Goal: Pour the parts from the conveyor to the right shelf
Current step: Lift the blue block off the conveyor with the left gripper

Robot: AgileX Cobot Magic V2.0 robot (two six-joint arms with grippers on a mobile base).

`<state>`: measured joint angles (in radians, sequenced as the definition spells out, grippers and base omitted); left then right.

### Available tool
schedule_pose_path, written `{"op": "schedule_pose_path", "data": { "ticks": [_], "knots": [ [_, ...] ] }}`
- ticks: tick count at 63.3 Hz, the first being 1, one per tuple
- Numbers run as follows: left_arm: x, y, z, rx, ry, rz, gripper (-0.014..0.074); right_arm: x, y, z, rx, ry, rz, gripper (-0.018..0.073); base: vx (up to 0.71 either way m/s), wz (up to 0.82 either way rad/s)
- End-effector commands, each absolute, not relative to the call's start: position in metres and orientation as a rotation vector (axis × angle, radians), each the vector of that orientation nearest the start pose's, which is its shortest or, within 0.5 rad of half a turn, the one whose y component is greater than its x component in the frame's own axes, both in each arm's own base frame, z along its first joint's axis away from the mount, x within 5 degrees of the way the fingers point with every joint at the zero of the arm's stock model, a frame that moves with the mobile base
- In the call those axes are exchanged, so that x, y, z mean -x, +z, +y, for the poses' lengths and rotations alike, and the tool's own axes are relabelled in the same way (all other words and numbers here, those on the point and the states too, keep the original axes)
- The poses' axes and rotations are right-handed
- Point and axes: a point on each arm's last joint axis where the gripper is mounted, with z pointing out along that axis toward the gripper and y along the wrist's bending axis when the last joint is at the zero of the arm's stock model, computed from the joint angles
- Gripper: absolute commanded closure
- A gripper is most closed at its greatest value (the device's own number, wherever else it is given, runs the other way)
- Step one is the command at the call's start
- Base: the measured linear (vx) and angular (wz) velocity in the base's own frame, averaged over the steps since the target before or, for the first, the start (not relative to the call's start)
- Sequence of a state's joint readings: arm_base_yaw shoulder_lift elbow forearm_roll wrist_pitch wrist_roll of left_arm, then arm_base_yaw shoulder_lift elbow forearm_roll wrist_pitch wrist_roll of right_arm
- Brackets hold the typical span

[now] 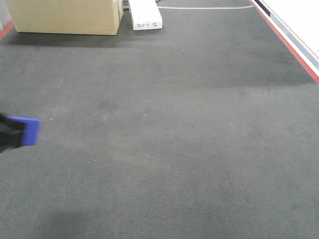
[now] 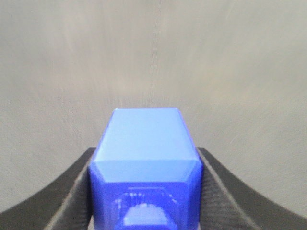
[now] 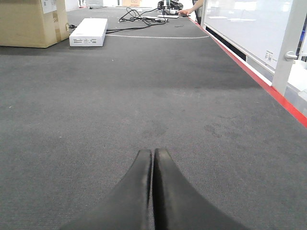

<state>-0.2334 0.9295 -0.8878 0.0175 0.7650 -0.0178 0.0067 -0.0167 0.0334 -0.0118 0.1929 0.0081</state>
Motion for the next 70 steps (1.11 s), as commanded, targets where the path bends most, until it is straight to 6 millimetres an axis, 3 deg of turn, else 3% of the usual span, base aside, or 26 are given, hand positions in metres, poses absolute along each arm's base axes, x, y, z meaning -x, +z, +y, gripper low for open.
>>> {"op": "schedule_pose_path", "data": {
  "ticks": [1, 11, 23, 42, 70],
  "knots": [
    [-0.147, 0.369, -0.034, -0.232, -0.128, 2.048, 0.0603, -0.056, 0.187, 0.000, 0.013, -0.007, 1.625, 0.0568, 0.00, 0.00],
    [-0.096, 0.367, -0.019, -0.230, -0.089, 1.851, 0.0603, -0.056, 0.187, 0.000, 0.013, -0.007, 1.625, 0.0568, 0.00, 0.00],
    [-0.064, 0.333, -0.010, -0.237, -0.055, 1.756, 0.0603, -0.056, 0.187, 0.000, 0.013, -0.007, 1.625, 0.0568, 0.00, 0.00],
    [-0.048, 0.280, -0.008, -0.235, -0.077, 1.601, 0.0603, -0.056, 0.187, 0.000, 0.013, -0.007, 1.625, 0.0568, 0.00, 0.00],
    [-0.046, 0.283, -0.008, -0.230, -0.085, 1.532, 0.0603, -0.056, 0.187, 0.000, 0.013, -0.007, 1.625, 0.0568, 0.00, 0.00]
  ]
}}
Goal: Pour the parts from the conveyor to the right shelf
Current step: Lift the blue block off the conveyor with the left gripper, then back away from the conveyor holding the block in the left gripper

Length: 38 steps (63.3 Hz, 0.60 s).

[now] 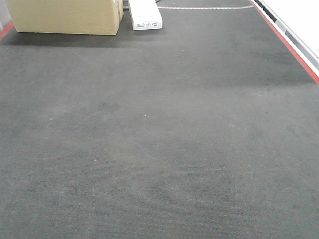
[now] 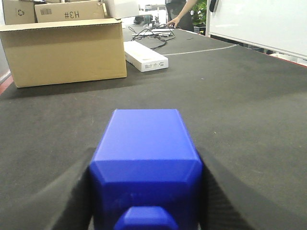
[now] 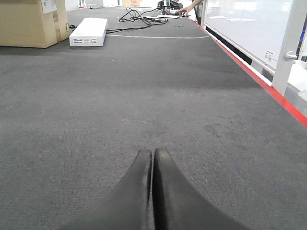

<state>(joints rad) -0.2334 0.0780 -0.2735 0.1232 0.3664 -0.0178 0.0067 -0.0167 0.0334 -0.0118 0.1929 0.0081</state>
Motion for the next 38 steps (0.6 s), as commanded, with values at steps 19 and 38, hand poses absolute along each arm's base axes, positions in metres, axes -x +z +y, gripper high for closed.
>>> {"op": "schedule_pose_path", "data": {
  "ticks": [19, 38],
  "knots": [
    [-0.0461, 0.2829, -0.0079, -0.230, -0.085, 1.533, 0.0603, -0.0563, 0.1875, 0.0002, 0.013, -0.007, 1.625, 0.0568, 0.00, 0.00],
    [-0.0461, 0.2829, -0.0079, -0.230, -0.085, 1.533, 0.0603, -0.0562, 0.1873, 0.0002, 0.013, -0.007, 1.627, 0.0568, -0.01, 0.01]
  ]
}}
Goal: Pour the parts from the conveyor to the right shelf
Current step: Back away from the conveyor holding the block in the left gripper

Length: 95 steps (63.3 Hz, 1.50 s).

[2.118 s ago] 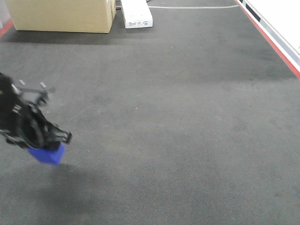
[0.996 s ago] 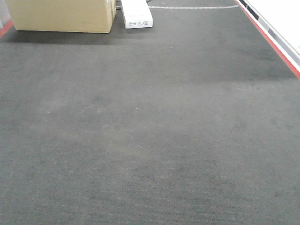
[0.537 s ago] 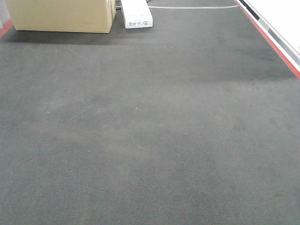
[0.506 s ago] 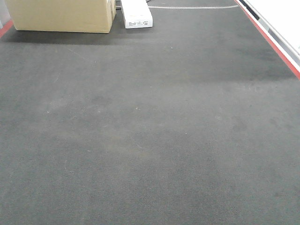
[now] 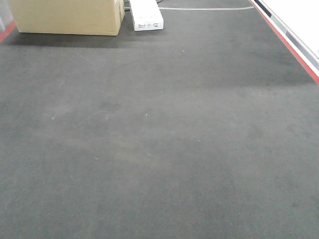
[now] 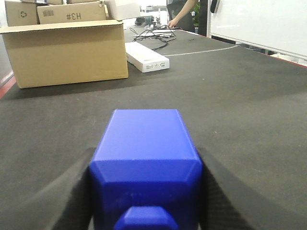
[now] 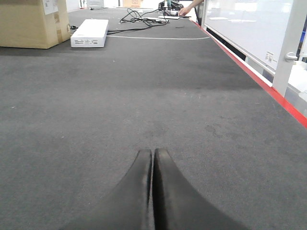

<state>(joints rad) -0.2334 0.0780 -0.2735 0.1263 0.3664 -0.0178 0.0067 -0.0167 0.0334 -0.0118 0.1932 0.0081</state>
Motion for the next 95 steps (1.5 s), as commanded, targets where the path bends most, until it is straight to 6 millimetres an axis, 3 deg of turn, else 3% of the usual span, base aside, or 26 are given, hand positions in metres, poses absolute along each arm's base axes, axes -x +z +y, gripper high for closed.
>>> {"op": "schedule_pose_path", "data": {
  "ticks": [1, 95],
  "knots": [
    [-0.0461, 0.2829, -0.0079, -0.230, -0.085, 1.533, 0.0603, -0.0562, 0.1872, 0.0001, 0.013, -0.007, 1.628, 0.0568, -0.06, 0.05],
    [-0.0462, 0.2825, -0.0079, -0.231, -0.085, 1.537, 0.0603, -0.0563, 0.1875, 0.0002, 0.013, -0.007, 1.625, 0.0568, -0.37, -0.03]
  ]
}}
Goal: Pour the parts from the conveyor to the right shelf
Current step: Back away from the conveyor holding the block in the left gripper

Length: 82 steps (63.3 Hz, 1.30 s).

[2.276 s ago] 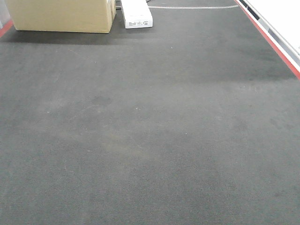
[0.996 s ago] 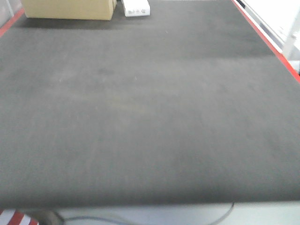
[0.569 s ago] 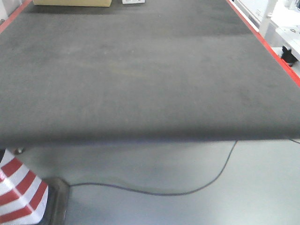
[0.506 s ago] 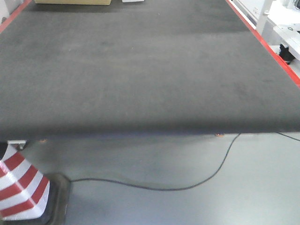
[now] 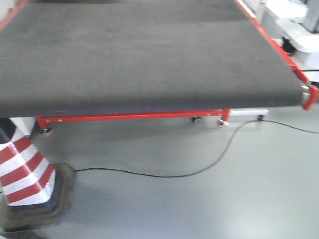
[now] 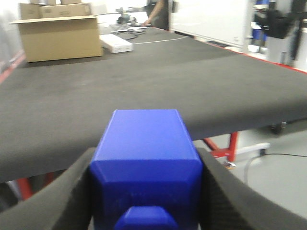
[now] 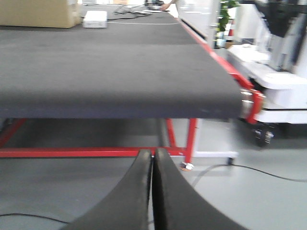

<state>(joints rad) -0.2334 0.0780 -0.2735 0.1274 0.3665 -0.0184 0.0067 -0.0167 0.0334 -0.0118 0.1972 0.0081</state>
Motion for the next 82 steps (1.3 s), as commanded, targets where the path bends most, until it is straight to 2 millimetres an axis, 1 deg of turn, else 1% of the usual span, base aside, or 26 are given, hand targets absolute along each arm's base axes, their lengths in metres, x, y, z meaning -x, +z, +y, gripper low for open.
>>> {"op": "schedule_pose_path", "data": {
  "ticks": [1, 14, 51, 82],
  "knots": [
    [-0.0462, 0.2825, -0.0079, -0.231, -0.085, 1.537, 0.0603, -0.0563, 0.1875, 0.0002, 0.013, -0.007, 1.625, 0.0568, -0.21, -0.39],
    [-0.0462, 0.2825, -0.0079, -0.231, -0.085, 1.537, 0.0603, -0.0563, 0.1875, 0.0002, 0.013, -0.007, 1.625, 0.0568, -0.20, -0.65],
    [-0.0462, 0.2825, -0.0079, -0.231, -0.085, 1.537, 0.0603, -0.0562, 0.1873, 0.0002, 0.013, -0.007, 1.627, 0.0568, -0.21, -0.91],
    [-0.0462, 0.2825, -0.0079, -0.231, -0.085, 1.537, 0.0603, -0.0562, 0.1870, 0.0001, 0.013, -0.007, 1.630, 0.0568, -0.20, -0.73]
  ]
}}
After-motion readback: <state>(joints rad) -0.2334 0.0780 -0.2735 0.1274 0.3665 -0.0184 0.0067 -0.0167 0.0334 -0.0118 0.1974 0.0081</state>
